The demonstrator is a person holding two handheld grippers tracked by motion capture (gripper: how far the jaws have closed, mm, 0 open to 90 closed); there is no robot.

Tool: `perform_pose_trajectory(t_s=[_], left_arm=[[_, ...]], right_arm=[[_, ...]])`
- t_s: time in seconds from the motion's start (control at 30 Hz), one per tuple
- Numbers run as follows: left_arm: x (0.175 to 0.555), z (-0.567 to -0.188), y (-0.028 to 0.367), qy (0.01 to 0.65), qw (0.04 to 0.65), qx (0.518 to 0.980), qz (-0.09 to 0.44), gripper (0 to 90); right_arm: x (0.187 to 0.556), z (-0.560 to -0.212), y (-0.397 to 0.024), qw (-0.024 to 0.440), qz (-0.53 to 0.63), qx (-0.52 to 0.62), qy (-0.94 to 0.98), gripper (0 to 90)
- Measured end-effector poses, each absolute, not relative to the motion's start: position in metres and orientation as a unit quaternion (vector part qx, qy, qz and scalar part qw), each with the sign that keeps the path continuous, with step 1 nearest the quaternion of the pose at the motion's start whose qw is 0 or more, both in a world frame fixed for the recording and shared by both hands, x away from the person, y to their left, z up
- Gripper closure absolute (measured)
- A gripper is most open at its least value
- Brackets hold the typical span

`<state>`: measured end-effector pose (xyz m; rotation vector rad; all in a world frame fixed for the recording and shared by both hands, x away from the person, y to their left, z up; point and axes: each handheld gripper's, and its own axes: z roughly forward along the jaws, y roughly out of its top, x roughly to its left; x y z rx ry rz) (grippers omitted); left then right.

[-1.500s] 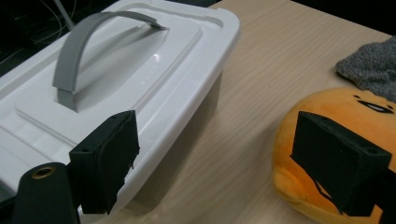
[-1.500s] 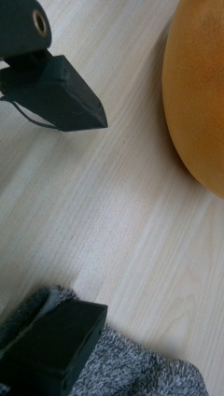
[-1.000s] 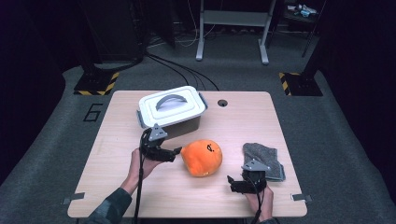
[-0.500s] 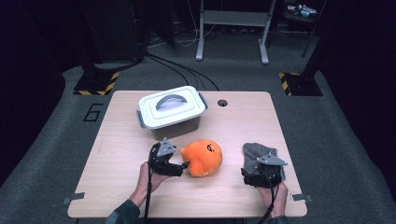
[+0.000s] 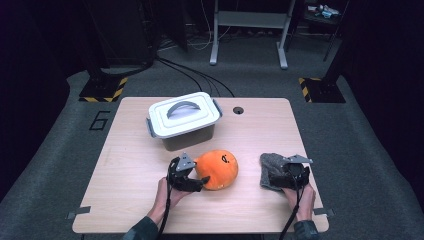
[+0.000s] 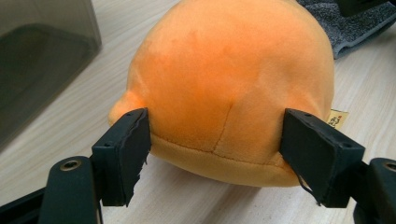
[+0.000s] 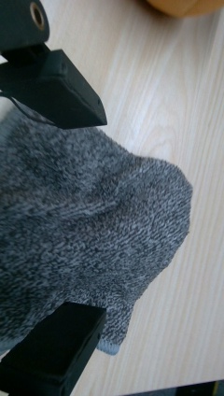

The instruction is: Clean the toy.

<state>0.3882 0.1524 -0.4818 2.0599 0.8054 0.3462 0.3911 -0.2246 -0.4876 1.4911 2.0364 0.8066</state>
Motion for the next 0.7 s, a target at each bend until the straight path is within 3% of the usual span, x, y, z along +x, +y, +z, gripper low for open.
perform_pose_trajectory(t_s=[0.13,0.33,0.5,0.67,0.7], left_arm=[[0.390,-0.485,0.152,0.326,0.434,0.828,0.139,28.2],[0.390,-0.492,0.152,0.324,0.438,0.827,0.140,42.4],[0.390,-0.494,0.149,0.320,0.443,0.825,0.142,59.7],[0.389,-0.493,0.147,0.308,0.452,0.823,0.156,73.1],[0.389,-0.493,0.147,0.308,0.452,0.823,0.156,75.0]], right_arm=[[0.399,-0.494,-0.225,0.232,0.283,0.561,0.742,6.5],[0.404,-0.508,-0.228,0.223,0.265,0.572,0.744,16.7],[0.401,-0.511,-0.227,0.238,0.256,0.574,0.740,30.1],[0.397,-0.512,-0.233,0.257,0.260,0.579,0.729,54.0],[0.397,-0.512,-0.233,0.257,0.260,0.579,0.729,54.0]])
